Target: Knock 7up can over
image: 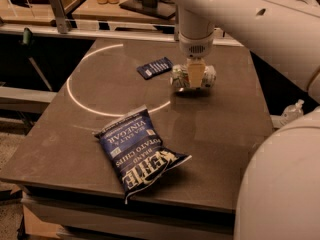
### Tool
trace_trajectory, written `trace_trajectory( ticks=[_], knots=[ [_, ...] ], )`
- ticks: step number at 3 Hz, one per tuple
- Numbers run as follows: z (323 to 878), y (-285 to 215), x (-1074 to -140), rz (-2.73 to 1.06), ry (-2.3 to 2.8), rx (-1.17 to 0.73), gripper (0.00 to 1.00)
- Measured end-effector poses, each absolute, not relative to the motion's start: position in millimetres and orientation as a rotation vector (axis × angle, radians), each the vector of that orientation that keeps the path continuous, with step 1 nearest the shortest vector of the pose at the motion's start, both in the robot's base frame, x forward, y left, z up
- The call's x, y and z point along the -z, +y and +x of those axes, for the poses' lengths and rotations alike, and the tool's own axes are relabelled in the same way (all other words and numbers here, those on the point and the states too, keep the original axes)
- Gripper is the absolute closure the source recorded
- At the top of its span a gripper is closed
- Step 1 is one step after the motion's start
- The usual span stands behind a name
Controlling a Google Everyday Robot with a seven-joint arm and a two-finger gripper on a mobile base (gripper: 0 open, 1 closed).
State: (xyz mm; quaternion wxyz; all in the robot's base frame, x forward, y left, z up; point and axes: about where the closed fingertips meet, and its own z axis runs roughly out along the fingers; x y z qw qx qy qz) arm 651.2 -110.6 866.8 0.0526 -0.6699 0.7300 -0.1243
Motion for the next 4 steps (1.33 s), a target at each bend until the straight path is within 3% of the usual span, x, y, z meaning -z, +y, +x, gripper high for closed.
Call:
trace_trajectory(
  ticks=[2,3,4],
  knots=[
    [653,-110,-863,-2.047,2.243,0.377,0.08],
    [656,-115,-867,-1.998,2.248,0.264,0.00],
    [657,-131,-875,-1.779,2.263,0.081,0.00]
  ],
)
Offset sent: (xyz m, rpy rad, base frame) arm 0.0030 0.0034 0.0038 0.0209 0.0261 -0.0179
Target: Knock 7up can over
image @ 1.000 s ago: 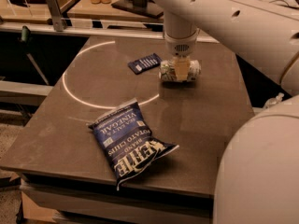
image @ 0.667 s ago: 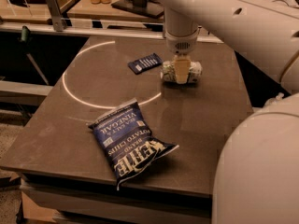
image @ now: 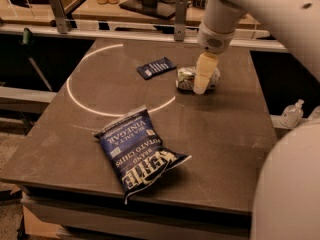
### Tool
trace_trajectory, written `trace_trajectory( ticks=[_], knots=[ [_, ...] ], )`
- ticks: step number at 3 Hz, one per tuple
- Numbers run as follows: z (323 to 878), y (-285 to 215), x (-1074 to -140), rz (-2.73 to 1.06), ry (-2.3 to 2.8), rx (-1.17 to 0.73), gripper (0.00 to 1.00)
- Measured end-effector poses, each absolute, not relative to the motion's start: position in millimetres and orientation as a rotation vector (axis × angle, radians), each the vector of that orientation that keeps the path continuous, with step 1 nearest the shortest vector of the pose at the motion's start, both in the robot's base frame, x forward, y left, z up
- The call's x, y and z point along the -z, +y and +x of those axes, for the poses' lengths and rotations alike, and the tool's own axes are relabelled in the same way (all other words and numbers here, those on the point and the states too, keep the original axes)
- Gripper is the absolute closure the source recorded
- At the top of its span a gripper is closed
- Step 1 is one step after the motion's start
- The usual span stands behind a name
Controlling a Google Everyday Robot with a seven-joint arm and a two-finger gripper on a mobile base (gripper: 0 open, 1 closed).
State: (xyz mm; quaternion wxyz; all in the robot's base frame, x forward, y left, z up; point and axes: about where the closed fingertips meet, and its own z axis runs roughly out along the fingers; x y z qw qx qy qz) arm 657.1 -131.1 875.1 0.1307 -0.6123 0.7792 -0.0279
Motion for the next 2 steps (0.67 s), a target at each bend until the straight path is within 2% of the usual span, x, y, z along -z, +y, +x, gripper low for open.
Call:
trace_trajectory(
  ticks=[1,2],
  knots=[
    [649,-162,-893,-1.488,2.213,-0.090,0.00],
    [641,-232,-924,-1.176,2.180,-0.045,0.00]
  ],
)
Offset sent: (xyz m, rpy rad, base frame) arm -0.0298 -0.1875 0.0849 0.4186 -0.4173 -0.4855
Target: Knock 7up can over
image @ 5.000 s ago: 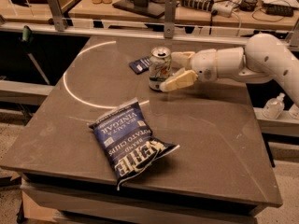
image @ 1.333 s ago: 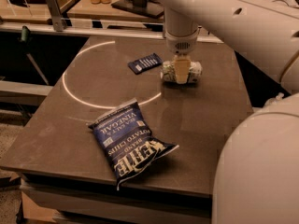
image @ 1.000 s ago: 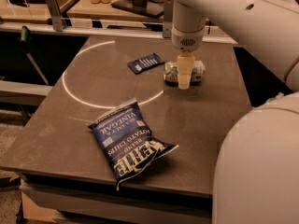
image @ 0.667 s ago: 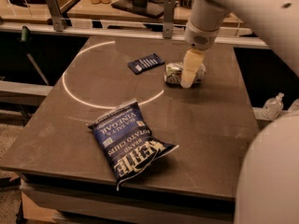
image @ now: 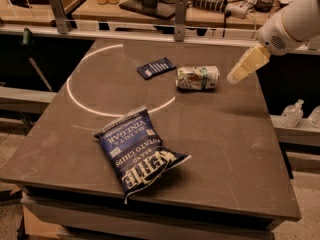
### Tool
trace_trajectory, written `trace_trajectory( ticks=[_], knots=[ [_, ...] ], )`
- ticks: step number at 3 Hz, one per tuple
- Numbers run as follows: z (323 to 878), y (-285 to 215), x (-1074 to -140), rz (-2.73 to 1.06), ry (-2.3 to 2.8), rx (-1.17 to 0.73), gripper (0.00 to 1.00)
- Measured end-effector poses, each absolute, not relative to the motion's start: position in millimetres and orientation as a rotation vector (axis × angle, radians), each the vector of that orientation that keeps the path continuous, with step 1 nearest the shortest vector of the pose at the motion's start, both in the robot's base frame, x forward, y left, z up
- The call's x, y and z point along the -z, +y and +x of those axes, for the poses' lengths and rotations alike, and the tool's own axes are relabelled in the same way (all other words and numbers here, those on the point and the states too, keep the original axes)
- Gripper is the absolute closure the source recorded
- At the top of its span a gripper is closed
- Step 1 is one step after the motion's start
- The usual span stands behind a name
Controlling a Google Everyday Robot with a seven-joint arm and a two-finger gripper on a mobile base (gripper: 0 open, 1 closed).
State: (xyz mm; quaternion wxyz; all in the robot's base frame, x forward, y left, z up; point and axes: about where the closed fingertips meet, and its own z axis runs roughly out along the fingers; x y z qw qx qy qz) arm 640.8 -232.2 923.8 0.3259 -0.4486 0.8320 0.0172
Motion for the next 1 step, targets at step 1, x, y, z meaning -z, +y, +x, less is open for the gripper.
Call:
trace_trajectory(
  ticks=[1],
  knots=[
    [642.6,-225.9,-921.4,-1.192,2.179,-0.052,0.00]
  ],
)
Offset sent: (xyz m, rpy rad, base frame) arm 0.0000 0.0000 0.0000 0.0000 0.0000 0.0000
